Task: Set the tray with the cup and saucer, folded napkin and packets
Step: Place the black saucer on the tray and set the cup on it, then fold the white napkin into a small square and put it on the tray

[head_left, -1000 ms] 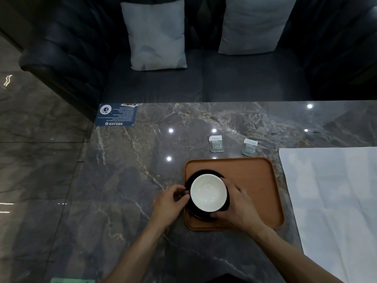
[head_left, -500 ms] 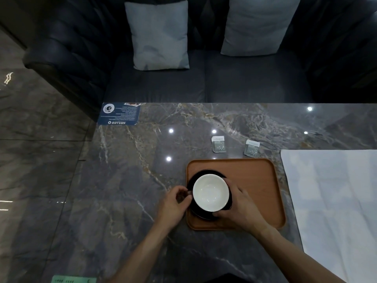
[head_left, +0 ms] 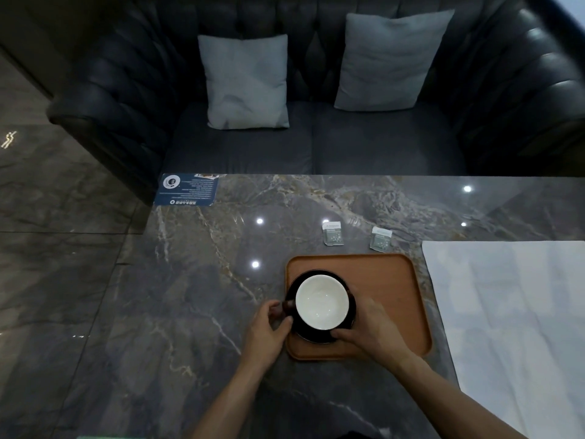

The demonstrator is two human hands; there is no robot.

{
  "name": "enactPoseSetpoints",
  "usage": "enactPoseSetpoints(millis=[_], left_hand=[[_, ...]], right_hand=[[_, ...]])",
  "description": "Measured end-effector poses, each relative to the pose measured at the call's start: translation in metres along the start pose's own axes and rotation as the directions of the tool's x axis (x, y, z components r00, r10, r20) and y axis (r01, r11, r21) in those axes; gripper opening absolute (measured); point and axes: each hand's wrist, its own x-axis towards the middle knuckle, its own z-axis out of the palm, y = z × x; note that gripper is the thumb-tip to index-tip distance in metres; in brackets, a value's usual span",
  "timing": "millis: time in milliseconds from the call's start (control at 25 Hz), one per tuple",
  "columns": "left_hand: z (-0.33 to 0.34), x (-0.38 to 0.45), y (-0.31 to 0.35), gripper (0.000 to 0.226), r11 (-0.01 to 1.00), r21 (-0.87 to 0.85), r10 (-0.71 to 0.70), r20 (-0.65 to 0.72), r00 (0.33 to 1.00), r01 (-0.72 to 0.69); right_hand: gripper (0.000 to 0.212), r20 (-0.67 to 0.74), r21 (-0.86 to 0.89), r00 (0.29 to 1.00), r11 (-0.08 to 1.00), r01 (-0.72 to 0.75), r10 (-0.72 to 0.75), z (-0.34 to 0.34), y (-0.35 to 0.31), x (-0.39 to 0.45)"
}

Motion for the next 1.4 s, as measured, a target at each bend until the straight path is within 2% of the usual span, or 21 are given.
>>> enactPoseSetpoints(millis=[160, 280, 480, 640, 880, 1080, 1200, 1320, 1400], left_hand=[[0.007, -0.023, -0.008, 0.016, 0.989, 0.138, -0.036, -0.048, 0.998, 0.042], [0.021, -0.043, -0.008, 0.010, 0.967, 0.252, -0.039, 0.031, 0.999, 0.030], [0.075, -0.087, 0.010, 0.007, 0.912, 0.381, 0.078, 0.207, 0.975, -0.154], [0.143, -0.127, 0.029, 0.015, 0.848, 0.467, 0.137, 0.263, 0.955, -0.250], [0.237, -0.166, 0.054, 0.036, 0.667, 0.616, 0.194, 0.399, 0.896, -0.418], [0.289, -0.189, 0.064, 0.038, 0.622, 0.622, 0.263, 0.407, 0.874, -0.477], [0.311, -0.203, 0.063, 0.039, 0.580, 0.627, 0.332, 0.401, 0.854, -0.520], [0.331, -0.212, 0.059, 0.048, 0.496, 0.621, 0.428, 0.434, 0.793, -0.607], [0.340, -0.220, 0.053, 0.059, 0.416, 0.652, 0.445, 0.462, 0.767, -0.634]], right_hand=[[0.066, -0.088, -0.093, 0.996, 0.995, -0.032, 0.024, -0.008, 0.024, -0.023], [0.046, -0.012, -0.232, 1.000, 0.973, -0.012, 0.010, -0.021, 0.052, -0.047], [0.039, 0.125, -0.477, 0.991, 0.873, 0.102, -0.047, -0.060, 0.108, -0.095], [0.041, 0.174, -0.518, 0.982, 0.842, 0.152, -0.070, -0.100, 0.172, -0.142], [0.043, 0.191, -0.527, 0.981, 0.840, 0.129, -0.031, -0.158, 0.276, -0.197], [0.042, 0.129, -0.533, 0.991, 0.844, 0.054, 0.018, -0.189, 0.351, -0.236], [0.051, 0.077, -0.524, 0.994, 0.851, -0.023, 0.074, -0.197, 0.394, -0.260], [0.064, 0.003, -0.543, 0.995, 0.836, -0.081, 0.098, -0.201, 0.430, -0.284], [0.070, 0.016, -0.545, 0.995, 0.835, -0.076, 0.101, -0.199, 0.444, -0.297]])
